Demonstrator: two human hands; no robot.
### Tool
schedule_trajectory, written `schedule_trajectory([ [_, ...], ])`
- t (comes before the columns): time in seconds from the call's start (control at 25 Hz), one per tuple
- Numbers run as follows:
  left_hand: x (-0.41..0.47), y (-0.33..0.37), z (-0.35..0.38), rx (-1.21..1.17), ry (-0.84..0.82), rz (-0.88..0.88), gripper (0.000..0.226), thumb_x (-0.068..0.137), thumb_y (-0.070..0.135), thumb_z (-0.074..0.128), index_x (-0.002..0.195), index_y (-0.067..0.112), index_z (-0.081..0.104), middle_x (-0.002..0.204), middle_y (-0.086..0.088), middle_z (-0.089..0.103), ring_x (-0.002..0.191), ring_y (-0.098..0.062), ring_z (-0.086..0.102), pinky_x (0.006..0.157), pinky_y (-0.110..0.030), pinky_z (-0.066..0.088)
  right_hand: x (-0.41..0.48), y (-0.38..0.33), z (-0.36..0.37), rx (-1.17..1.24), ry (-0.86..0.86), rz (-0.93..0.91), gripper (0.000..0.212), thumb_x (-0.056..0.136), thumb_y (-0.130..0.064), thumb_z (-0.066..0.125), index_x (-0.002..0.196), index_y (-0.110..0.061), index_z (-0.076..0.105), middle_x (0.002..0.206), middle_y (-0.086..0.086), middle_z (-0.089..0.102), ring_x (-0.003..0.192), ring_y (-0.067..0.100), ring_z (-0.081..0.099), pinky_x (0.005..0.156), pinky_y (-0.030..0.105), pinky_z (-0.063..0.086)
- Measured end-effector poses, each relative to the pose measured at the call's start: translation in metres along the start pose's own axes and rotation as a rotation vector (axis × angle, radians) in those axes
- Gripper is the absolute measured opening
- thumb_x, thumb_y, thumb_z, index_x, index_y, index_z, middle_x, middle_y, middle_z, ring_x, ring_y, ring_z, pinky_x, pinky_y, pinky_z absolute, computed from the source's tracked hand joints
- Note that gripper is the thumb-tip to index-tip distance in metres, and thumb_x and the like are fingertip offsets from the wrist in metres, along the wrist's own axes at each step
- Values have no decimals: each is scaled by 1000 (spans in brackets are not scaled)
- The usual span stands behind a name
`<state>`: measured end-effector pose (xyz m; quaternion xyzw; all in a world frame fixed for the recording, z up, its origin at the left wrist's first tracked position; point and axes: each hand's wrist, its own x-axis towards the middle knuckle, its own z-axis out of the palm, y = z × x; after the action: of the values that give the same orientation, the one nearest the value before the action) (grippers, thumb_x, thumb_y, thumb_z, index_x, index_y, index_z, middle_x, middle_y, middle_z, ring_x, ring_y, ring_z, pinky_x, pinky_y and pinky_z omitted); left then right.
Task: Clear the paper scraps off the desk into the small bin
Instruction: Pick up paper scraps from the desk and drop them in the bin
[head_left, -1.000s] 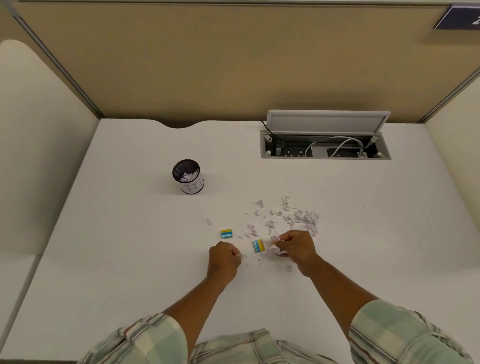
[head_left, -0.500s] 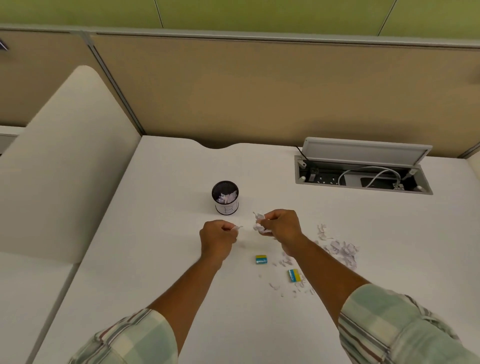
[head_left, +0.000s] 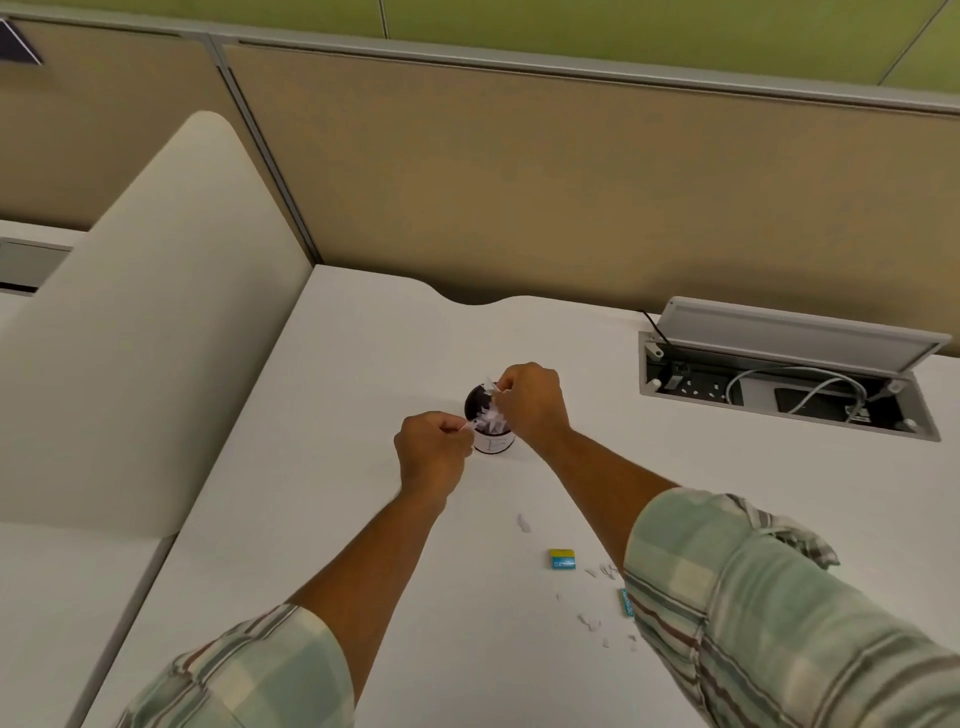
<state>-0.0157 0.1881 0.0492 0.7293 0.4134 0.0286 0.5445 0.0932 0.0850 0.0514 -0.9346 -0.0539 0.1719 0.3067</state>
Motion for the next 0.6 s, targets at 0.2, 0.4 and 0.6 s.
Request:
schedule_trajectory([
  [0.2, 13, -7, -3, -13, 28, -8, 20, 79, 11, 78, 63, 23, 75, 61, 6, 74, 56, -11, 74, 54, -19, 55, 4, -1, 17, -271, -171, -129, 3, 85, -8, 69, 82, -6, 70, 81, 9, 66, 75, 25, 64, 61, 30, 54],
  [0.4, 20, -11, -4, 10, 50, -11, 25, 80, 12, 79, 61, 26, 73, 61, 7, 74, 56, -10, 73, 51, -13, 52, 2, -4, 23, -367, -259, -192, 16, 89, -5, 54, 75, -11, 59, 84, 12, 70, 70, 24, 61, 59, 30, 44],
  [0.6, 19, -3, 6, 28, 27, 44, 9, 81, 14, 81, 73, 18, 79, 66, 5, 75, 63, -15, 74, 64, -27, 62, 2, 3, 8, -422, -241, -258, 22, 91, -15, 68, 113, -14, 73, 109, 6, 75, 91, 24, 69, 81, 30, 56],
])
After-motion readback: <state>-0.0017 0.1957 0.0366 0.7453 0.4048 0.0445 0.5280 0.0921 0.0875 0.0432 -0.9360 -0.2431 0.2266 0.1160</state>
